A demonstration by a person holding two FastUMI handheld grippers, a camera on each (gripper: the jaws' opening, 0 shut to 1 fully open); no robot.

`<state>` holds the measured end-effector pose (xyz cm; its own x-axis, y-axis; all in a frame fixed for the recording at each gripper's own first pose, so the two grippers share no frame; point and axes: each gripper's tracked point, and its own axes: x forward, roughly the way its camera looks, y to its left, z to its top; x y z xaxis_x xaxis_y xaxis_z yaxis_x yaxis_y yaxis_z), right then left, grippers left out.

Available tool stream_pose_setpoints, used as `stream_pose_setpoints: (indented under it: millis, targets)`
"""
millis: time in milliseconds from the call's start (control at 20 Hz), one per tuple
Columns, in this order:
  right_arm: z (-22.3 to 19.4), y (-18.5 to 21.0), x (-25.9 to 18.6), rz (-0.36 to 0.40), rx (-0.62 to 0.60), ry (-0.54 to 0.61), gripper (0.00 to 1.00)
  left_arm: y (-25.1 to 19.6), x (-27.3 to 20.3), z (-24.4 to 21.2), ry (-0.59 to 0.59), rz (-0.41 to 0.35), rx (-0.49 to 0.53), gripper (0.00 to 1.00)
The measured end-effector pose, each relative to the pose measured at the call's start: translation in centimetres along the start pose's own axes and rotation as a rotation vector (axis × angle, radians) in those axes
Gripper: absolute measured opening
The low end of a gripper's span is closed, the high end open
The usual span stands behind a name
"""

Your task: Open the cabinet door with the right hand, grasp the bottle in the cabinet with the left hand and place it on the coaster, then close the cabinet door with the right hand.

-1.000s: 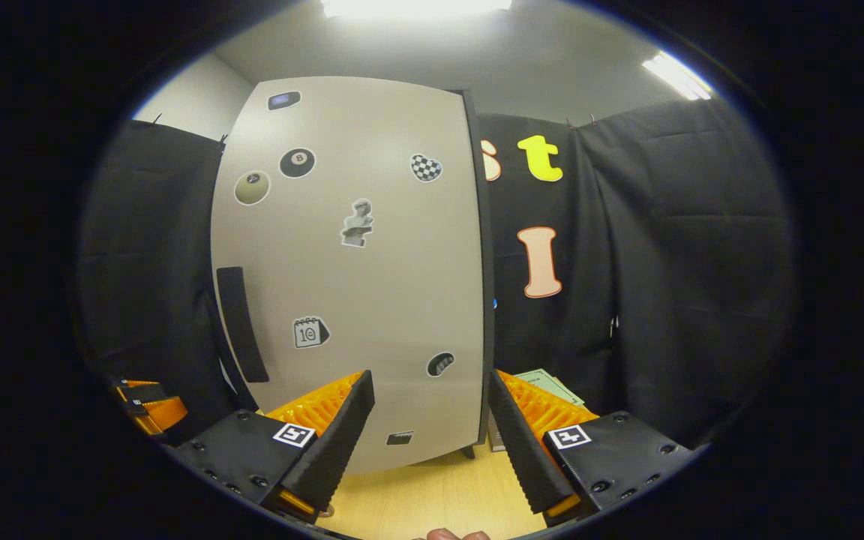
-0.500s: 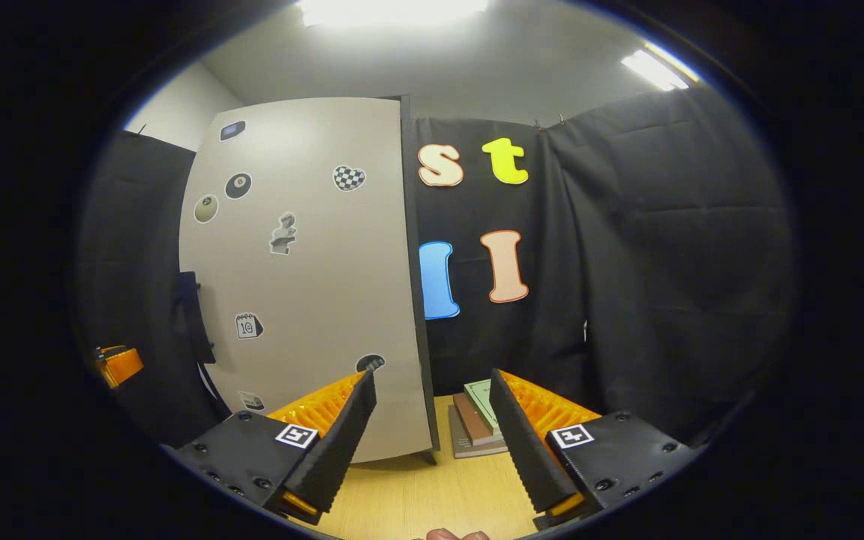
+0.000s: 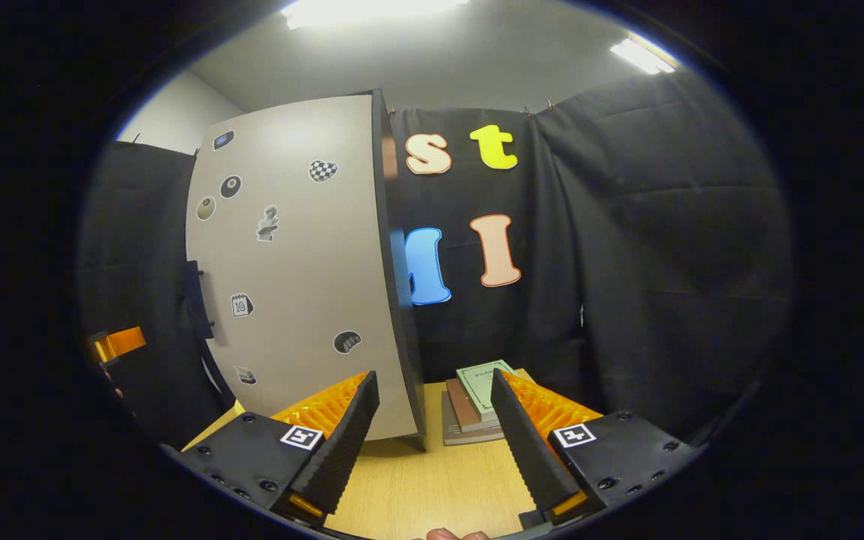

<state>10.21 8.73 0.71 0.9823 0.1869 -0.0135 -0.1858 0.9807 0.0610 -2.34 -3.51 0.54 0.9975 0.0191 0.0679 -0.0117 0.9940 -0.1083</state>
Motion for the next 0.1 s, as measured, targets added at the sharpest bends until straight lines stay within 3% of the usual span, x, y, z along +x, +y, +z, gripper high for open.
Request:
stream_pose_setpoints:
  millis: [100]
  targets:
    - [0.22, -0.12, 0.29, 0.036, -0.003, 0.0, 0.96, -0.86, -0.13, -0.08, -0.007, 0.014, -0.009, 0.88]
